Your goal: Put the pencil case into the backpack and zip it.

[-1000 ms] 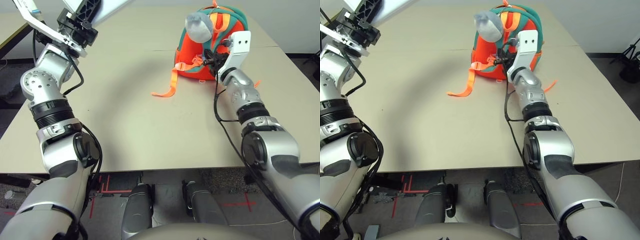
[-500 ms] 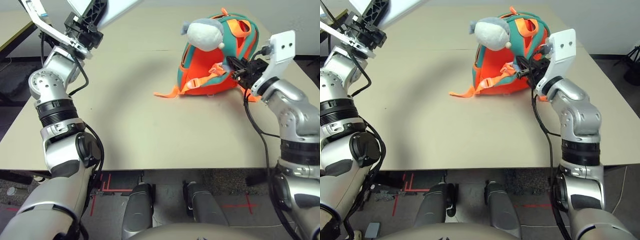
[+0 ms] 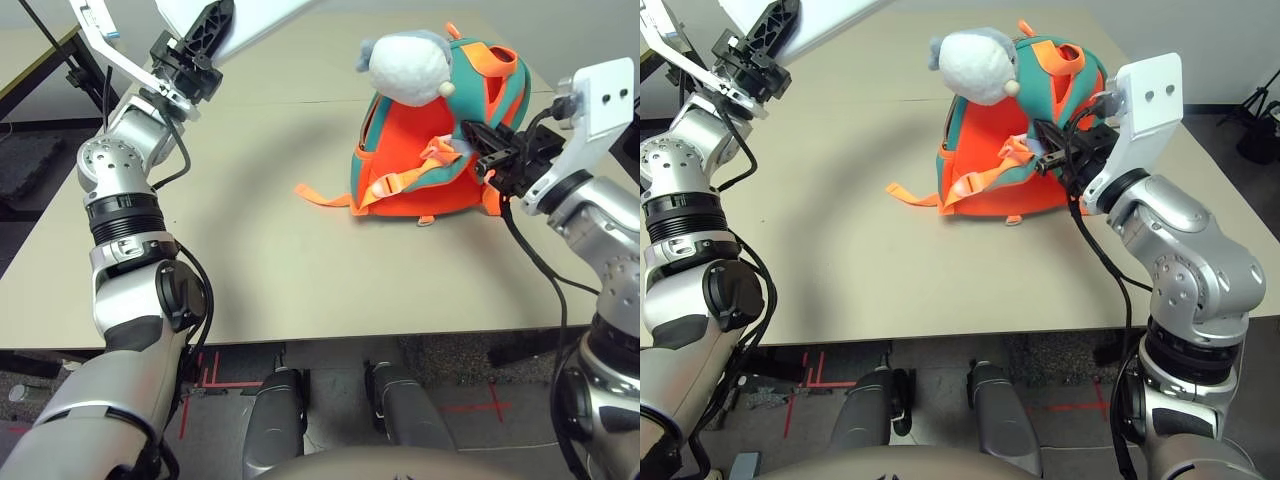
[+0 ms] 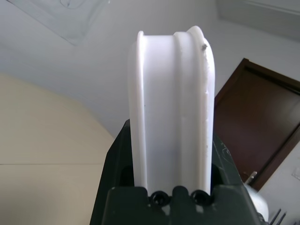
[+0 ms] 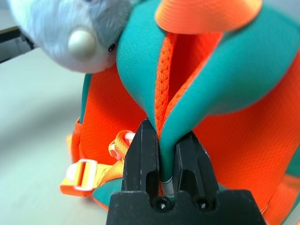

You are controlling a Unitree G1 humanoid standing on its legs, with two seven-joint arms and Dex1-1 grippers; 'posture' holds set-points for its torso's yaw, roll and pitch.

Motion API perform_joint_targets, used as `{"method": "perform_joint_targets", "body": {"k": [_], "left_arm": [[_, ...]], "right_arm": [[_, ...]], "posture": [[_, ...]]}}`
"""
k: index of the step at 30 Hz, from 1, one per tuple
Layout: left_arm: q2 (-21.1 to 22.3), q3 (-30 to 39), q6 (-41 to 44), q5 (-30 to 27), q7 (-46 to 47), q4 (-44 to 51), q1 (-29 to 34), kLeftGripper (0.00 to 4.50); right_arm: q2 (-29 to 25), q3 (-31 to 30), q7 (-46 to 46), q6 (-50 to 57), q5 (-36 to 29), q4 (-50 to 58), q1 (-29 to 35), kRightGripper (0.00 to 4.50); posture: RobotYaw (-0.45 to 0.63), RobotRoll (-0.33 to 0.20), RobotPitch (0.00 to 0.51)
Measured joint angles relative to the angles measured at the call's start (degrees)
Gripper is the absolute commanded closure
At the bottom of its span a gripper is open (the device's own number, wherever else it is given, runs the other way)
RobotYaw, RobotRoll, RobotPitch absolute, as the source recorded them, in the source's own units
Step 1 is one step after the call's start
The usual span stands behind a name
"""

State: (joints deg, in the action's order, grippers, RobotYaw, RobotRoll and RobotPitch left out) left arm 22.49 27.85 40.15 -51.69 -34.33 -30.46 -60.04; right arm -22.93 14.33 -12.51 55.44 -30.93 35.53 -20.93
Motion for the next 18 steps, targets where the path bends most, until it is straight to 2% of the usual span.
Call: {"method": "perform_joint_targets", "body": {"k": [7, 13, 18], "left_arm": [[1.5, -3.7, 2.3, 0.5, -5.0, 0.1, 0.0, 3.17], [7.1, -10.6, 5.0, 3.8, -15.3, 0.4, 0.0, 3.17], [9.3, -14.9, 5.6, 7.0, -22.2, -0.8, -2.1, 3.17]], "right_arm": [[0.0, -5.0, -2.5, -10.1, 5.3, -7.2, 3.8, 4.41], [-0.4, -6.4, -4.5, -15.4, 7.3, -11.8, 3.0, 4.41], [-0.4, -7.0, -5.3, -17.7, 8.4, -13.8, 2.9, 4.41]], "posture": [[-0.21, 0.0, 0.099], [-0.21, 0.0, 0.098], [-0.2, 0.0, 0.095]]}}
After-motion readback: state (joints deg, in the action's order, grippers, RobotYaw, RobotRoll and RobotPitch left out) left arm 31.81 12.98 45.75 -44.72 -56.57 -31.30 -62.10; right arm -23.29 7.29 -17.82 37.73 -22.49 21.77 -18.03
